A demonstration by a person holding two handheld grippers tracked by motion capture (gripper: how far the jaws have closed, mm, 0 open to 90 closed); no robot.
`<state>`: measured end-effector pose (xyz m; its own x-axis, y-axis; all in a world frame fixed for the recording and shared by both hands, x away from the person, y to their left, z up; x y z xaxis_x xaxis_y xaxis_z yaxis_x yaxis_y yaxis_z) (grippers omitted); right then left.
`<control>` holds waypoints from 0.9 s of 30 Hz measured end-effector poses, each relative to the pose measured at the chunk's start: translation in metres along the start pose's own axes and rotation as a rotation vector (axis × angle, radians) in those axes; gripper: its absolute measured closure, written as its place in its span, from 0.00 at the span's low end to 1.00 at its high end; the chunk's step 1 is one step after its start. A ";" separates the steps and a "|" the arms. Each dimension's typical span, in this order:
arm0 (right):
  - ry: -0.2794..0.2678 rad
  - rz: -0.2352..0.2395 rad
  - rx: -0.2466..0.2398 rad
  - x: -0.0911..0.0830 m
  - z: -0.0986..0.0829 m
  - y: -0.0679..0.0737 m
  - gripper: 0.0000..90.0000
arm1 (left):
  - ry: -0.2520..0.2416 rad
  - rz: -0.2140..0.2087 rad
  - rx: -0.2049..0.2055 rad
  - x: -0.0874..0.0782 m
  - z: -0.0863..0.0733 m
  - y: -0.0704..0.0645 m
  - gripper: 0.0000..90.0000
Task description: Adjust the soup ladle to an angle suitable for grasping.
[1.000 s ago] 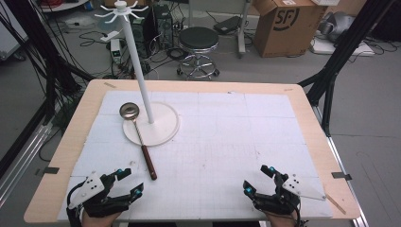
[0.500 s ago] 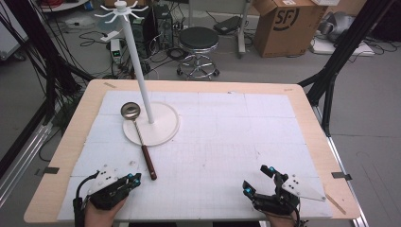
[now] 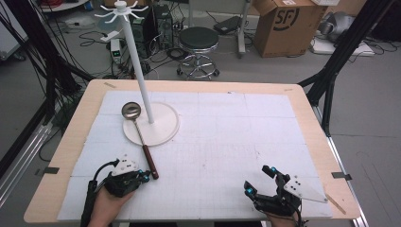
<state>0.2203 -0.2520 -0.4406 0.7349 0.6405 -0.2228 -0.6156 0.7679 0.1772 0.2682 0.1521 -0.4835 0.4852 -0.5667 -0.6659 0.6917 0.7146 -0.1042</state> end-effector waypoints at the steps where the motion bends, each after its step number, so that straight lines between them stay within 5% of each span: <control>1: 0.003 -0.003 0.004 -0.002 -0.001 0.000 0.11 | -0.001 -0.007 -0.002 0.003 0.002 0.000 1.00; 11: -0.003 -0.035 0.006 -0.016 -0.003 -0.005 0.12 | 0.013 -0.035 0.029 0.040 0.035 -0.010 1.00; 27: -0.018 -0.135 0.027 -0.053 -0.010 -0.015 0.12 | 0.015 -0.079 0.075 0.077 0.067 -0.024 1.00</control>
<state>0.1876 -0.2972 -0.4412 0.8153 0.5316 -0.2296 -0.5034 0.8466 0.1725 0.3247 0.0640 -0.4832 0.4196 -0.6138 -0.6687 0.7659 0.6348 -0.1021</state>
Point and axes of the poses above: each handheld gripper's, and its own axes: x roughly forward along the jaws, z roughly out of its top, y roughly to its left, the point moved 5 cm from there along x, roughly forward along the jaws, and after that the axes turned 3 degrees about y, right-handed, at the moved point
